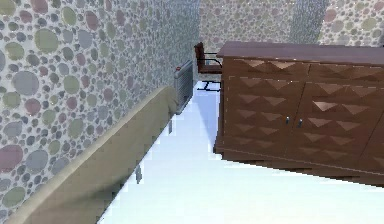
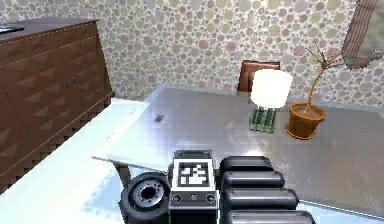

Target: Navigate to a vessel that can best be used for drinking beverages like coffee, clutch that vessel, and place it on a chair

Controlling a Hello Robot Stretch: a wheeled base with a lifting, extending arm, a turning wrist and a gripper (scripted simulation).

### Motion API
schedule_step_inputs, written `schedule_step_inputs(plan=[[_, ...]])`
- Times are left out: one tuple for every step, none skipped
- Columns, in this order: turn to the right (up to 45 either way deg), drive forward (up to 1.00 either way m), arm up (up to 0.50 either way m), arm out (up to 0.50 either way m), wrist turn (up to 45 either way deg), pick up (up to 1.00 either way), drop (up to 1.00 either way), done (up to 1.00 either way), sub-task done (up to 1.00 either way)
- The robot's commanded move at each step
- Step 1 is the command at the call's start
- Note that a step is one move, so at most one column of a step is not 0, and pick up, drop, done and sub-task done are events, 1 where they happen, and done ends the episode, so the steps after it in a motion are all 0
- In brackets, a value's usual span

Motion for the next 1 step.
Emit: schedule_step_inputs(plan=[[-45.0, 0.0, 0.0, 0.0, 0.0, 0.0, 0.0, 0.0, 0.0]])
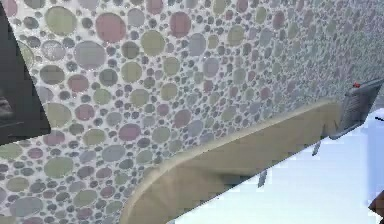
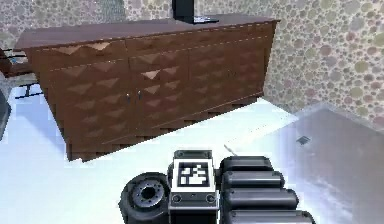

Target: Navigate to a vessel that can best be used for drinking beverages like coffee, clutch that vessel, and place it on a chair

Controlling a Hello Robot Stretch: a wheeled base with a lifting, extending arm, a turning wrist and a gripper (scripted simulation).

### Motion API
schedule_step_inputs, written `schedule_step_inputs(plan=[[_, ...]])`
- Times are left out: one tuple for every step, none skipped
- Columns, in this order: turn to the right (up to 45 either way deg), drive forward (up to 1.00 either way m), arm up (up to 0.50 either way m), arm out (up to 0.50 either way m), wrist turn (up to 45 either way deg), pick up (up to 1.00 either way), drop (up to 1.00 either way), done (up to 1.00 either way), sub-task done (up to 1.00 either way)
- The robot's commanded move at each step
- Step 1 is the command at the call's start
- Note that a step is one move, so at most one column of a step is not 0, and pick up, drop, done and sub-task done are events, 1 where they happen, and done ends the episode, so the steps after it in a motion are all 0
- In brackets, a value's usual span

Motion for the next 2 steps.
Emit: schedule_step_inputs(plan=[[-45.0, 0.0, 0.0, 0.0, 0.0, 0.0, 0.0, 0.0, 0.0], [-45.0, 0.0, 0.0, 0.0, 0.0, 0.0, 0.0, 0.0, 0.0]])
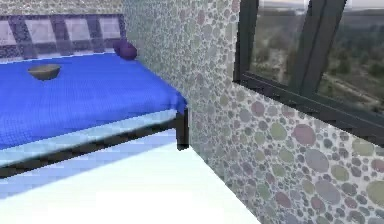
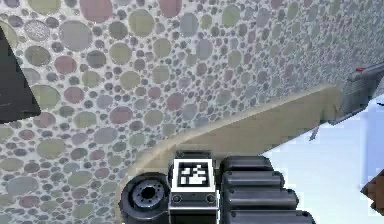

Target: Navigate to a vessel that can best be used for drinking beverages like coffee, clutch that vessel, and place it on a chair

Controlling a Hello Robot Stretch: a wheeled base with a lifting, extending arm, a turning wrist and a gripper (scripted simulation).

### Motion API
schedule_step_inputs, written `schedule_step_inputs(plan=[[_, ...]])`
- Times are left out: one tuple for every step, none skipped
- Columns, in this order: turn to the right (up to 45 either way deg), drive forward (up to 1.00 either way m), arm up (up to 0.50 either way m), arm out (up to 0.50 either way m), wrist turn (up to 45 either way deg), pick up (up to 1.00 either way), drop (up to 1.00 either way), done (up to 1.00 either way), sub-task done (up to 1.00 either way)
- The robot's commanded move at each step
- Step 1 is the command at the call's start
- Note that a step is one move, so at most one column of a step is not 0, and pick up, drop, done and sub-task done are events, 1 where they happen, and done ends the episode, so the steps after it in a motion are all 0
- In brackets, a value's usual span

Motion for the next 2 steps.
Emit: schedule_step_inputs(plan=[[-42.0, 0.0, 0.0, 0.0, 0.0, 0.0, 0.0, 0.0, 0.0], [0.0, 1.0, 0.0, 0.0, 0.0, 0.0, 0.0, 0.0, 0.0]])
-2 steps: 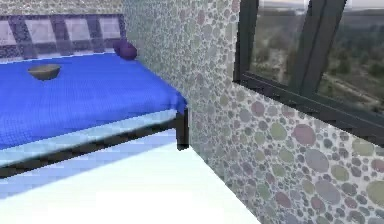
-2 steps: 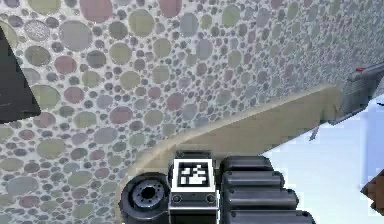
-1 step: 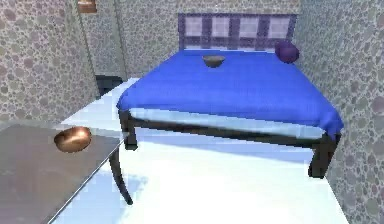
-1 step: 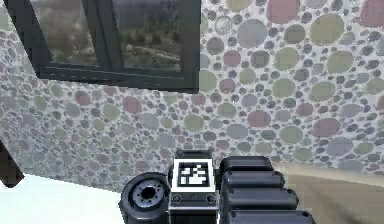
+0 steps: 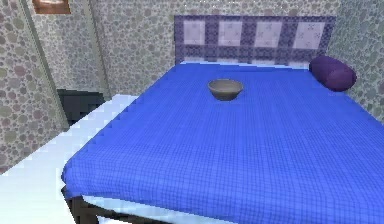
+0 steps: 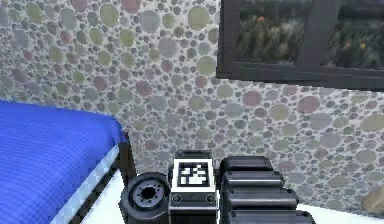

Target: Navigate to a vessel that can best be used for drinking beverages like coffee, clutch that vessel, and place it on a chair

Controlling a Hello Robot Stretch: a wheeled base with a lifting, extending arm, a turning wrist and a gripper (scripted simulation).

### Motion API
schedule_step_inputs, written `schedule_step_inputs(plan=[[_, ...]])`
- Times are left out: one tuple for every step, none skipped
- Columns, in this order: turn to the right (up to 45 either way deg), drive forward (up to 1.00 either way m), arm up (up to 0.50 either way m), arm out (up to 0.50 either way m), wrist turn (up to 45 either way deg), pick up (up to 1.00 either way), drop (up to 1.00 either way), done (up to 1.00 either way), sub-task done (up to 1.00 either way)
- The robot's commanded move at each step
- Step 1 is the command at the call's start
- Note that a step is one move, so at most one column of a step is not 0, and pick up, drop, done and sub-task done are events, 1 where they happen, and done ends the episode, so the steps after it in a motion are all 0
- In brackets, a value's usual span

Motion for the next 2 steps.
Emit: schedule_step_inputs(plan=[[-6.0, 0.0, 0.0, 0.0, 0.0, 0.0, 0.0, 0.0, 0.0], [0.0, 0.2, 0.0, 0.0, 0.0, 0.0, 0.0, 0.0, 0.0]])
